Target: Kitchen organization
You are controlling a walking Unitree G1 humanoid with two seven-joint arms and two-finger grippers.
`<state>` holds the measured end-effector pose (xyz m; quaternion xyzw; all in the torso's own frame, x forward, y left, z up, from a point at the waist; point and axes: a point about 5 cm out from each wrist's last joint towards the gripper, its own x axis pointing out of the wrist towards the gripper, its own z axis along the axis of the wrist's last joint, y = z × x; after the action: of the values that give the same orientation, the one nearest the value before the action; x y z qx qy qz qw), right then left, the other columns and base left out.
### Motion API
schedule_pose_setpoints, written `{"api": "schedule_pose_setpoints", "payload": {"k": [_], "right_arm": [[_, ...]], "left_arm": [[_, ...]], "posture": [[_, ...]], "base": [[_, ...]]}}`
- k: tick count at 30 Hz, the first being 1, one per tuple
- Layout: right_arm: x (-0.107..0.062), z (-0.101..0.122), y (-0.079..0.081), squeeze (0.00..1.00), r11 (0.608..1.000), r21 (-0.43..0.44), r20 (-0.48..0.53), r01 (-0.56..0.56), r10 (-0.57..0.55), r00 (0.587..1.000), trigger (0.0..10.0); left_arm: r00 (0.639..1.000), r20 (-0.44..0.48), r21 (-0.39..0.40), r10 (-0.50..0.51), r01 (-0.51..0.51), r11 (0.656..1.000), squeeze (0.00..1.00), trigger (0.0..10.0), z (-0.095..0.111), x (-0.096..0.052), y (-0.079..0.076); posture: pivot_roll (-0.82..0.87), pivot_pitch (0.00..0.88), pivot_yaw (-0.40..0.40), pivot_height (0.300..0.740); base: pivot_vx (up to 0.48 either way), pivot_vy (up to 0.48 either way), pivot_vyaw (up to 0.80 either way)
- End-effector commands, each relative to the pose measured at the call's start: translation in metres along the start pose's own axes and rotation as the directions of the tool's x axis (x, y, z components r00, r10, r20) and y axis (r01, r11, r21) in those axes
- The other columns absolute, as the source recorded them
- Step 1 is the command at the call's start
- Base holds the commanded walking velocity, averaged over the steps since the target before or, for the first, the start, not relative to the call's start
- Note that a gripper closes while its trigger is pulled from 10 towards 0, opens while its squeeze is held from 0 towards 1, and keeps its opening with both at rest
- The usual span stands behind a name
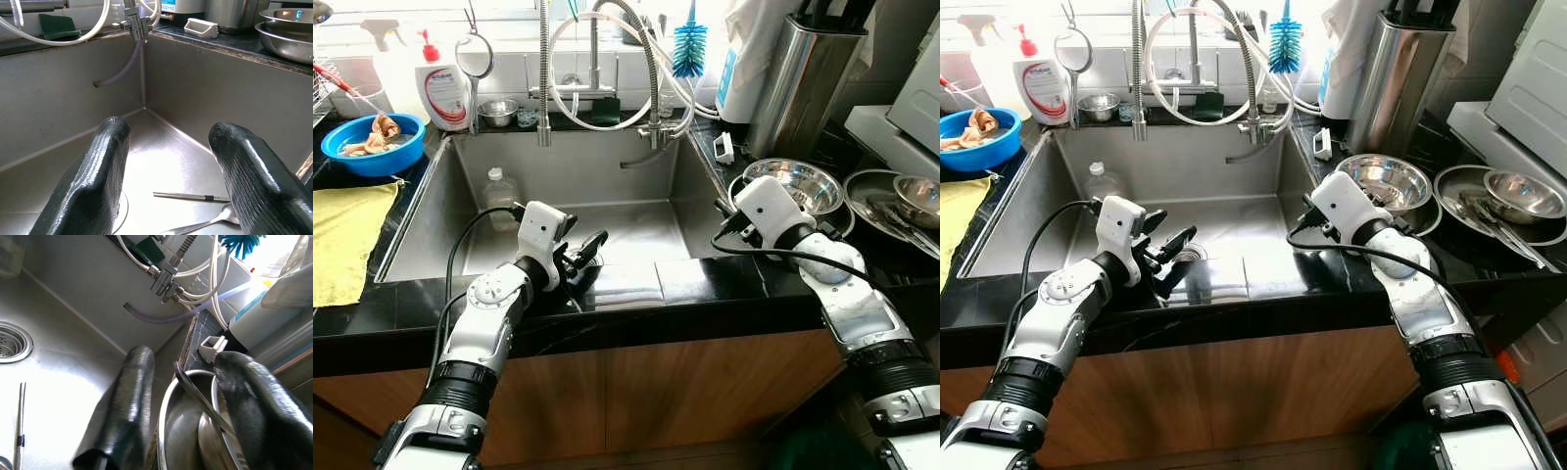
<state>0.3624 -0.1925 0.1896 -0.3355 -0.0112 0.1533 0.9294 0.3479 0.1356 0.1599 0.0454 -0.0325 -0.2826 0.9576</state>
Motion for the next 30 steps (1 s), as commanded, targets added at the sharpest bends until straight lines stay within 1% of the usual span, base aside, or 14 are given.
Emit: {"api": "schedule_pose_setpoints", "payload": {"k": [1, 11, 19, 25, 27, 29, 30], "right_arm": [[0.0, 0.002, -0.006, 0.0, 1.0, -0.002, 0.007, 0.02, -0.02, 1.0, 0.0], [0.003, 0.001, -0.002, 0.0, 1.0, 0.011, 0.007, 0.015, -0.015, 1.0, 0.0], [0.004, 0.004, -0.003, 0.0, 1.0, 0.007, 0.018, 0.026, -0.026, 1.0, 0.0], [0.003, 0.008, -0.009, 0.0, 0.999, -0.004, 0.031, 0.051, -0.05, 0.998, 0.0], [0.001, 0.017, -0.017, 0.0, 0.995, -0.002, 0.063, 0.096, -0.096, 0.993, 0.0], [0.0, 0.021, -0.021, 0.0, 0.992, 0.0, 0.073, 0.123, -0.123, 0.99, 0.0], [-0.002, 0.027, -0.027, 0.0, 0.986, 0.014, 0.086, 0.168, -0.169, 0.982, 0.0]], "left_arm": [[1.0, 0.006, 0.009, 0.003, -0.003, 1.0, 0.0, 10.0, 0.005, 0.002, 0.001], [1.0, 0.007, 0.009, 0.005, -0.005, 1.0, 0.0, 10.0, 0.004, 0.001, 0.001], [1.0, 0.007, 0.01, 0.01, -0.01, 1.0, 0.0, 10.0, 0.004, 0.0, 0.002], [1.0, 0.011, 0.01, 0.014, -0.014, 1.0, 0.0, 10.0, 0.005, 0.0, 0.003], [1.0, 0.012, 0.008, 0.014, -0.014, 1.0, 0.0, 10.0, 0.005, 0.0, 0.003], [1.0, 0.012, 0.007, 0.014, -0.014, 1.0, 0.0, 10.0, 0.005, 0.0, 0.003], [1.0, 0.014, 0.004, 0.013, -0.013, 1.0, 0.0, 10.0, 0.005, 0.0, 0.003]], "posture": [[0.04, 0.0, -0.057, 0.74], [0.05, 0.0, -0.056, 0.74], [0.05, 0.0, -0.057, 0.74], [0.05, 0.0, -0.057, 0.74], [0.05, 0.0, -0.057, 0.74], [0.05, 0.0, -0.057, 0.74], [0.05, 0.0, -0.056, 0.74]], "base": [[0.0, 0.0, 0.0], [0.0, 0.0, 0.0], [0.0, 0.0, 0.0], [0.0, 0.0, 0.0], [0.0, 0.0, 0.0], [0.0, 0.0, 0.0], [0.0, 0.0, 0.0]]}}
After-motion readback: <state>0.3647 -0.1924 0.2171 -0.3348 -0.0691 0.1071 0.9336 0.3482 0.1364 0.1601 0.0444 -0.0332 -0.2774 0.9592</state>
